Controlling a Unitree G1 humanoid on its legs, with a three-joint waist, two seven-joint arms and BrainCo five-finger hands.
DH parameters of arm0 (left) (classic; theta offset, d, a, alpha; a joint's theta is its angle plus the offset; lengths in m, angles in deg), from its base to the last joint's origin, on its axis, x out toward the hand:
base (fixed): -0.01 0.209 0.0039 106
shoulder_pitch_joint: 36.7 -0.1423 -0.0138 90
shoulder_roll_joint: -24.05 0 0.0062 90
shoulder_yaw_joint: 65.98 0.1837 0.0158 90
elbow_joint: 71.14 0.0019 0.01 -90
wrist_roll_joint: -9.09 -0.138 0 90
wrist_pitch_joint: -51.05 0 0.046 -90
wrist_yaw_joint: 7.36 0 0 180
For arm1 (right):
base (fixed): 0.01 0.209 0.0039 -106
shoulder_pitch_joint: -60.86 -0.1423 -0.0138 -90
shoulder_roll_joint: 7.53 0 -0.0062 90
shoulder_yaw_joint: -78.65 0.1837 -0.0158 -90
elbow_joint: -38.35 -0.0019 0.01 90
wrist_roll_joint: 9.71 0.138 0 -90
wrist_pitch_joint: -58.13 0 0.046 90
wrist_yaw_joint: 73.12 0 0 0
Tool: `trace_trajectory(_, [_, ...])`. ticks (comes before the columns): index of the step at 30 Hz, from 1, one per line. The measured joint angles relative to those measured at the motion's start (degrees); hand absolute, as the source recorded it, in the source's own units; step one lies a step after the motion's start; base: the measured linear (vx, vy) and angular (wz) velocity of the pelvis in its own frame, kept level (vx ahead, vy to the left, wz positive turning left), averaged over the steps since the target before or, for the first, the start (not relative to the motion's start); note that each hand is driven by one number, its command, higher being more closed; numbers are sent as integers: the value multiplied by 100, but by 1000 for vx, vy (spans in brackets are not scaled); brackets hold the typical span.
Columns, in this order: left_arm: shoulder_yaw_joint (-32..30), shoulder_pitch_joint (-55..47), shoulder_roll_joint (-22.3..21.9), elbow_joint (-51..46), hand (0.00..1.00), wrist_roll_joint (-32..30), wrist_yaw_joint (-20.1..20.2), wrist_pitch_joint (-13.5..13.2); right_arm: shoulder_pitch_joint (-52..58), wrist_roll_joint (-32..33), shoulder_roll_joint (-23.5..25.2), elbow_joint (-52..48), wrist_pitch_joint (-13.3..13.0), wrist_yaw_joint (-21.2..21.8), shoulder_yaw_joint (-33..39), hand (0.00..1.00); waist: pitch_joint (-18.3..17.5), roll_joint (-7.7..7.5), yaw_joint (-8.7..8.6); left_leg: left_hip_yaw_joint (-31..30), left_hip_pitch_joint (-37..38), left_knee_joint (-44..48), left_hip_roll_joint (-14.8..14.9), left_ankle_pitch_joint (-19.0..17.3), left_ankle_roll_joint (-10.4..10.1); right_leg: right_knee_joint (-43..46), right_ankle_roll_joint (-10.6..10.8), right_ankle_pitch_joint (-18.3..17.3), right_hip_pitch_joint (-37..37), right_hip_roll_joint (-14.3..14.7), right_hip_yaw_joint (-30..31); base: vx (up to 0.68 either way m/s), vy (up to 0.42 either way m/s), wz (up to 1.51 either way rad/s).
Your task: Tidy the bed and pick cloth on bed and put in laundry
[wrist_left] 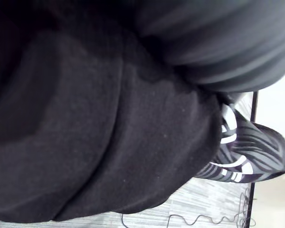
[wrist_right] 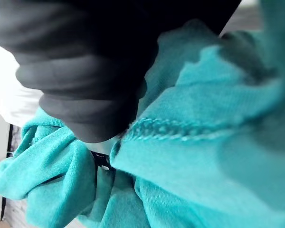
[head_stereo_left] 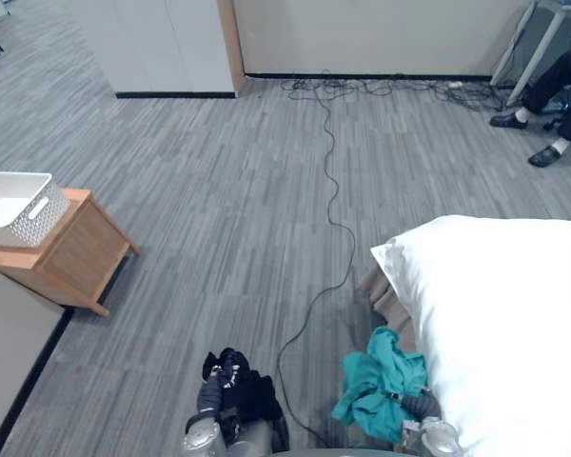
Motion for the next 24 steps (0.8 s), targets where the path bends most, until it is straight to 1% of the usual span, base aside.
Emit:
trace_trajectory(1, [-4, 6, 12, -8, 100, -19, -1, 3, -9, -11, 10, -4, 4, -4, -10, 100, -26, -11, 43, 92, -93, 204, -32, 305, 228, -14, 79, -120, 22, -99, 27, 432, 284, -15])
trace_trajectory(2, [-33, -7, 27, -61, 100, -18, -4, 3, -7, -68, 60, -4, 9, -5, -6, 100, -93, -181, 116, 182, -194, 413, -213, 283, 384, -83, 170, -178, 69, -307, 30, 384, 242, -10])
trace_trajectory(3, [-45, -27, 20, -118, 100, -18, -9, 3, 7, -112, 85, -8, 9, -1, -23, 100, -139, -285, 122, 182, -238, 458, -336, 202, 510, -73, 187, -166, 84, -408, 13, 575, 222, 14])
trace_trajectory(4, [-36, -47, 26, -247, 100, -18, -7, 16, 40, -233, 178, -48, 10, 5, -10, 100, -172, -406, 115, 185, -212, 579, -549, 13, 791, 538, 269, -168, -105, -621, -2, 496, 174, 25])
trace_trajectory(5, [-24, -56, 25, -310, 100, -18, -5, 16, 10, -271, 194, -57, 9, 6, -12, 100, -170, -421, 124, 178, -144, 612, -593, -84, 822, 955, 340, -174, -225, -664, 11, 597, 215, 25])
trace_trajectory(6, [-20, -73, 29, -371, 100, -17, -5, 16, 6, -301, 208, -58, 11, 6, -12, 100, -160, -438, 129, 177, -30, 631, -629, -185, 843, 1487, 474, -156, -393, -711, 24, 515, 208, 10])
trace_trajectory(7, [0, -163, 90, -581, 100, -19, -10, 18, -17, -405, 252, -103, 12, 7, -16, 100, -112, -459, 98, 76, 556, 552, -720, -431, 956, 3466, 1293, 389, -995, -787, 303, 531, 205, 12])
trace_trajectory(8, [23, -178, 139, -639, 100, -19, -12, 19, -25, -421, 279, -179, 12, 6, -15, 100, -88, -443, 86, -15, 800, 518, -731, -525, 971, 4155, 1278, 490, -1190, -734, 379, 644, 216, 20])
trace_trajectory(9, [55, -181, 176, -679, 100, -23, -15, 20, 19, -457, 293, -294, 11, 8, -22, 100, -74, -428, 69, -107, 1136, 420, -727, -618, 984, 4991, 1213, 437, -1440, -649, 379, 437, 110, 29])
trace_trajectory(10, [95, -181, 210, -706, 100, -23, -21, 20, 38, -468, 291, -370, 11, 10, -25, 100, -67, -409, 41, -215, 1382, 315, -724, -650, 999, 5418, 1102, 368, -1603, -607, 296, 550, 92, 74])
trace_trajectory(11, [119, -159, 299, -832, 100, -27, -24, 18, 64, -523, 274, -639, 9, 8, -19, 100, -5, -310, -92, -516, 1891, -1, -693, -692, 1032, 5802, 685, 100, -1971, -584, -148, 557, 26, 84])
trace_trajectory(12, [115, -109, 332, -890, 100, -28, -27, 18, 52, -559, 252, -813, 6, 8, -13, 100, 3, -316, -149, -643, 2110, -131, -632, -754, 986, 5698, 511, -86, -2244, -573, -394, 548, -12, 89])
trace_trajectory(13, [114, -47, 370, -907, 100, -30, -27, 17, 26, -574, 231, -977, 6, 11, -13, 100, 42, -249, -174, -776, 2282, -199, -537, -843, 926, 5364, 331, -214, -2540, -546, -646, 645, -111, 70])
trace_trajectory(14, [109, 49, 395, -900, 100, -30, -28, 19, -41, -574, 190, -1123, 3, 11, -12, 100, 98, -152, -213, -935, 2470, -226, -362, -985, 845, 4622, 215, -288, -2869, -474, -881, 533, -135, 68])
trace_trajectory(15, [113, 100, 398, -888, 100, -31, -27, 20, -69, -574, 165, -1171, 2, 11, -11, 100, 110, -123, -234, -1020, 2539, -229, -278, -1036, 822, 4054, 215, -227, -3000, -449, -960, 551, -168, 79])
trace_trajectory(16, [112, 173, 415, -876, 100, -32, -27, 20, -106, -574, 151, -1205, 2, 9, 1, 100, 112, -118, -261, -1124, 2630, -234, -191, -1073, 770, 2918, 259, 22, -3115, -404, -941, 466, -203, 93])
trace_trajectory(17, [103, 303, 418, -780, 100, -32, -27, 19, -111, -578, 158, -1251, 5, 6, 39, 100, 109, -139, -278, -1217, 2765, -235, -89, -1132, 672, 1479, 328, 520, -3187, -417, -806, 775, -383, 115])
trace_trajectory(18, [83, 356, 408, -731, 100, -34, -29, 18, -124, -592, 158, -1315, 13, 12, 34, 100, 122, -169, -286, -1288, 2978, -234, 5, -1246, 485, 722, 512, 872, -3315, -456, -446, 815, -416, 106])
trace_trajectory(19, [70, 341, 406, -725, 100, -39, -29, 18, -128, -655, 165, -1359, 22, 21, 24, 100, 131, -203, -305, -1316, 3116, -236, 43, -1305, 392, 558, 559, 936, -3334, -485, -304, 877, -478, 100])
trace_trajectory(20, [-8, 250, 420, -707, 100, -40, -29, 17, -119, -714, 151, -1411, 24, 44, -24, 100, 138, -299, -343, -1374, 3443, -203, 112, -1420, 214, 625, 595, 1153, -3306, -576, -143, 764, -402, 86])
trace_trajectory(21, [-88, 183, 280, -604, 100, -39, -39, 23, -158, -798, 54, -1387, 72, 91, -27, 100, 121, -36, -353, -1405, 3573, 77, 448, -1434, 145, 1228, 485, 1786, -3303, -369, -171, 750, -403, 78])
trace_trajectory(22, [-85, 128, 207, -600, 100, -39, -38, 23, -199, -827, 13, -1390, 87, 121, -30, 100, 93, 93, -354, -1419, 3486, 376, 615, -1372, 79, 1429, 391, 1876, -3302, -254, -198, 730, -401, 43])
trace_trajectory(23, [-108, 62, 29, -599, 100, -32, -39, 6, -329, -855, -112, -1390, 102, 141, -47, 100, 85, 398, -307, -1415, 3112, 1253, 960, -1088, 45, 1750, 126, 1547, -3241, -47, -445, 703, -442, 25])
trace_trajectory(24, [-145, 46, -37, -579, 100, -25, -36, 12, -453, -859, -122, -1388, 113, 142, -155, 100, 110, 458, -271, -1408, 2530, 2354, 1176, -320, 72, 1879, -140, 1264, -3074, 122, -563, 706, -471, 17])
